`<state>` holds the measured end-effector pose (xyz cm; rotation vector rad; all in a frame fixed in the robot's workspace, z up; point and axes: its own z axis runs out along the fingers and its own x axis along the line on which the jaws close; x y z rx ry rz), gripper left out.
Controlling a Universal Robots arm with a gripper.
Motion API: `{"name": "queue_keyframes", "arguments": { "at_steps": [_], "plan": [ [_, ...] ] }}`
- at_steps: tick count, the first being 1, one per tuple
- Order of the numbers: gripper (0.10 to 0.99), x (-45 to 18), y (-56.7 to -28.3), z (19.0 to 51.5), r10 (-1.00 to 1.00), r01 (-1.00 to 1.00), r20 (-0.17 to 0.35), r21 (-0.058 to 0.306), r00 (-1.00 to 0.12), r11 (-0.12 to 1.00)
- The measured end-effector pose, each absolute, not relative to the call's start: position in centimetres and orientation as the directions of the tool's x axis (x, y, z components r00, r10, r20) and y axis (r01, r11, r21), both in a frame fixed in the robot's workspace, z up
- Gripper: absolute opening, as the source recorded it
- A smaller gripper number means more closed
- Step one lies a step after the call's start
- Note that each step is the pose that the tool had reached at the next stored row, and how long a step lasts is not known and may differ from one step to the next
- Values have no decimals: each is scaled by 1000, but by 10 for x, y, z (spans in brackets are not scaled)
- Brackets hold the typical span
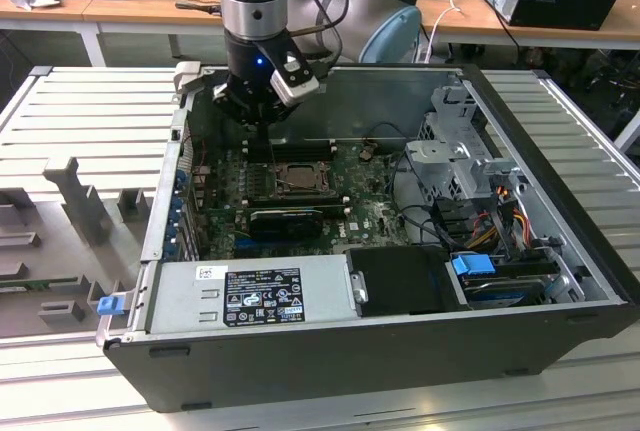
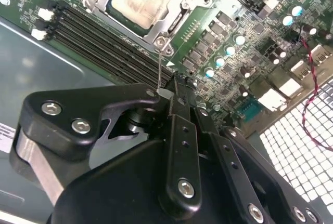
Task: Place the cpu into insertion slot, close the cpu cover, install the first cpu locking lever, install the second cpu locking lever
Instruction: 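Install the first cpu locking lever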
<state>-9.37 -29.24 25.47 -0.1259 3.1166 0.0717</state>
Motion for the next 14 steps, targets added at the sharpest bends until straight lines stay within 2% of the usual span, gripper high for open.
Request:
{"name": "queue_keyframes", "arguments": {
  "at_steps": [14],
  "plan": [
    [106,-77,-292,253,-80,-81,-24,45,-997,996]
  ]
}}
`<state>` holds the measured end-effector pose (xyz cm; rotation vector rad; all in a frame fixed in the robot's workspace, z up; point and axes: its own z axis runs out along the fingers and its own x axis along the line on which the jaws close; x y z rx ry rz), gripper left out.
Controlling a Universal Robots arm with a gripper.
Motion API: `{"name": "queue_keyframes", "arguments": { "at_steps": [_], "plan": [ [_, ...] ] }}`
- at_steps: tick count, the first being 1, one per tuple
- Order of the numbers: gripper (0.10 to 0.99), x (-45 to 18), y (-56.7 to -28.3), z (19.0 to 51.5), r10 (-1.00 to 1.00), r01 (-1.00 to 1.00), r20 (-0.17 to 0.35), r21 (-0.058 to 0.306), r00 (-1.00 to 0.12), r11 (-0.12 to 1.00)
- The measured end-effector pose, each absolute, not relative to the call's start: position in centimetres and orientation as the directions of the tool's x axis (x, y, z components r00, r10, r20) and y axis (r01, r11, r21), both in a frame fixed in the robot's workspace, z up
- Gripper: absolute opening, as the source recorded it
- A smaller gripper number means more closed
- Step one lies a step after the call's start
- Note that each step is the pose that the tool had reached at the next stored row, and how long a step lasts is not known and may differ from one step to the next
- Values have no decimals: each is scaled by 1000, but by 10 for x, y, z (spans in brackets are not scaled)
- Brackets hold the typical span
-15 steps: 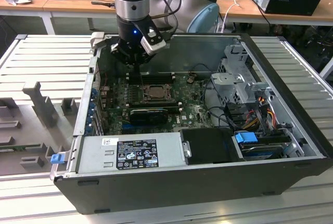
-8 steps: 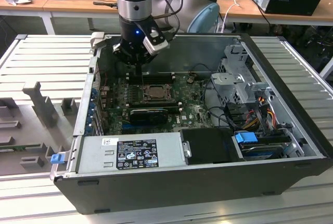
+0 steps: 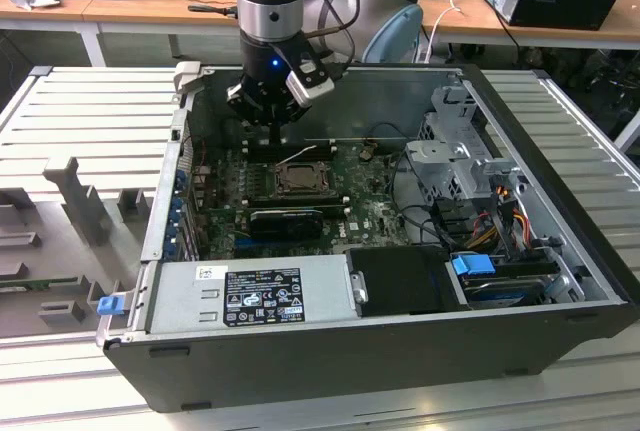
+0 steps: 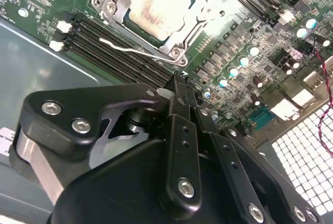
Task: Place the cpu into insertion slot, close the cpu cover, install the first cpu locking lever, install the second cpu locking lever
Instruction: 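Install the first cpu locking lever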
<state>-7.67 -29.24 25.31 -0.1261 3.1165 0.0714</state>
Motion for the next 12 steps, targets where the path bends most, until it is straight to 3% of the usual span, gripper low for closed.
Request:
{"name": "queue_keyframes", "arguments": {
  "at_steps": [12],
  "plan": [
    [106,-64,-292,251,-80,-81,-23,44,-997,996]
  ]
}}
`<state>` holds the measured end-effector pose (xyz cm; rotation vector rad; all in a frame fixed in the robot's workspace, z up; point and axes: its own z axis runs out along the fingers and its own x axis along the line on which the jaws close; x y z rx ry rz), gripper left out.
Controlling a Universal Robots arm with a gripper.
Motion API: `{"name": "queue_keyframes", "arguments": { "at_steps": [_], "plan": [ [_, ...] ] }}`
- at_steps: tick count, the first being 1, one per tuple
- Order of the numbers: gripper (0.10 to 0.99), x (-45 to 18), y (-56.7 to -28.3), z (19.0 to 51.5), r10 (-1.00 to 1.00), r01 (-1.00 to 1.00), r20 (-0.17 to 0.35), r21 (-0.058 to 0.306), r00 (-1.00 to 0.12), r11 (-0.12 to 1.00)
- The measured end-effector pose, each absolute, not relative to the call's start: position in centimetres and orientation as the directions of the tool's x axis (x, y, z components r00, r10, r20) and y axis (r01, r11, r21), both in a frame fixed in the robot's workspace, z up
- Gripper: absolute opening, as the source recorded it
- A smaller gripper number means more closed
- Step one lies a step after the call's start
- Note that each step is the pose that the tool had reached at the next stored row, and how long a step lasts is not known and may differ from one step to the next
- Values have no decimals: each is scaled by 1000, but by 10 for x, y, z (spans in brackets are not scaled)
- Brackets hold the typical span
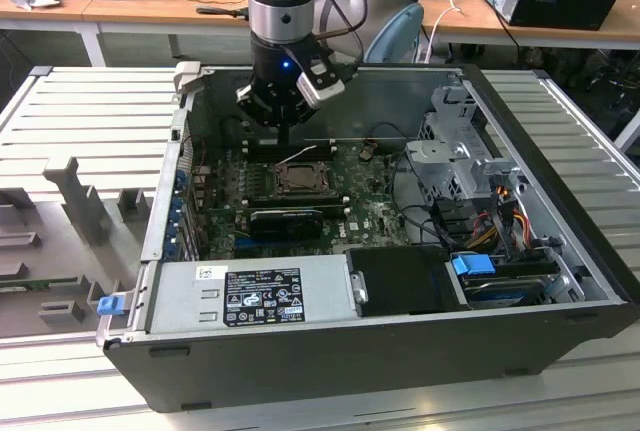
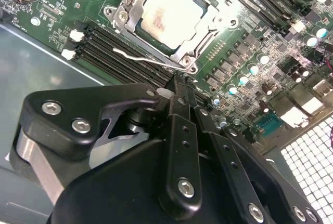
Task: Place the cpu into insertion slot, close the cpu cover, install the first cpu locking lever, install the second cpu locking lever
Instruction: 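Install the first cpu locking lever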
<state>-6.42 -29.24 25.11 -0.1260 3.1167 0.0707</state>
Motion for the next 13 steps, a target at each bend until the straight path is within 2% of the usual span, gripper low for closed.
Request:
{"name": "queue_keyframes", "arguments": {
  "at_steps": [4,8,13],
  "plan": [
    [106,-60,-293,251,-80,-81,-23,49,-997,996],
    [106,-55,-293,247,-78,-80,-26,89,-997,993],
    [106,-48,-293,237,-76,-78,-26,91,-997,993]
  ]
}}
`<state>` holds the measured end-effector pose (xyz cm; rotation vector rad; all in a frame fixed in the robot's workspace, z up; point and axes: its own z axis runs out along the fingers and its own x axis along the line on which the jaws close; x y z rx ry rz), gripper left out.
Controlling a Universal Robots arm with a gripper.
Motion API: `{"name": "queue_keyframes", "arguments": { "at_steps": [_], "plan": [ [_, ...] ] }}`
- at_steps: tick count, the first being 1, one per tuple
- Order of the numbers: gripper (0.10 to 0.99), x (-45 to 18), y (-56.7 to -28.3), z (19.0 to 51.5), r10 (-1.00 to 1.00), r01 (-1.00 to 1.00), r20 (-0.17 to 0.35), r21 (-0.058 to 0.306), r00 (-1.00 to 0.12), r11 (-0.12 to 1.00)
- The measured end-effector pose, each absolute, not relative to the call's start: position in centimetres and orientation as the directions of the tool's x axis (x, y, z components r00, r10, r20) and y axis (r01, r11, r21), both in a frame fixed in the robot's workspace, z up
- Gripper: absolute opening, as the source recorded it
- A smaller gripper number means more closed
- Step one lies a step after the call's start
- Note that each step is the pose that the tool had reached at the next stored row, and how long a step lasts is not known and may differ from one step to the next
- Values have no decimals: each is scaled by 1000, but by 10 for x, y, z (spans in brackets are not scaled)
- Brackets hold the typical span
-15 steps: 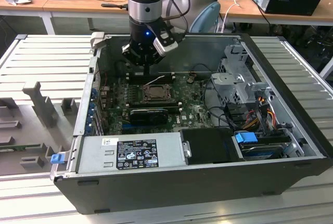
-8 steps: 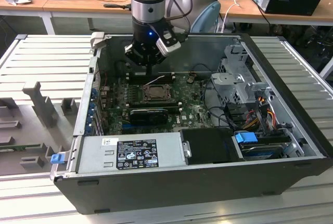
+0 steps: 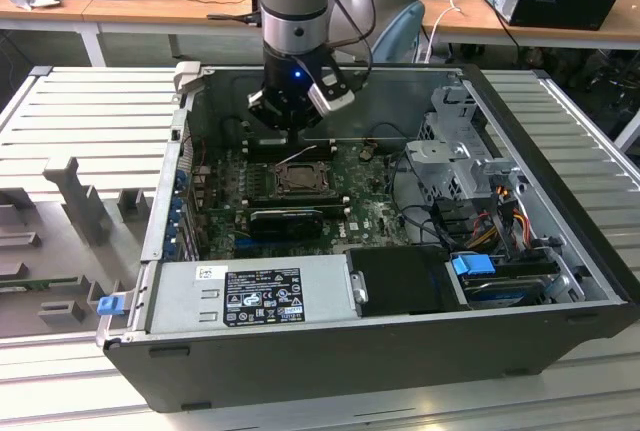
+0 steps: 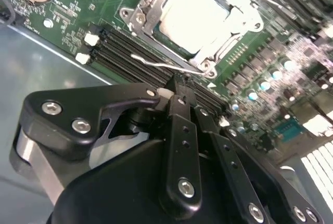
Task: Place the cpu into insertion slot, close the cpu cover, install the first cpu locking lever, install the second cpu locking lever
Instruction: 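Install the first cpu locking lever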
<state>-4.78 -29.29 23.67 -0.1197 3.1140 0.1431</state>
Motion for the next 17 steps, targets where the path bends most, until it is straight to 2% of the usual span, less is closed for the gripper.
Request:
{"name": "queue_keyframes", "arguments": {
  "at_steps": [17],
  "plan": [
    [106,-28,-289,220,-78,-80,-26,100,-997,992]
  ]
}}
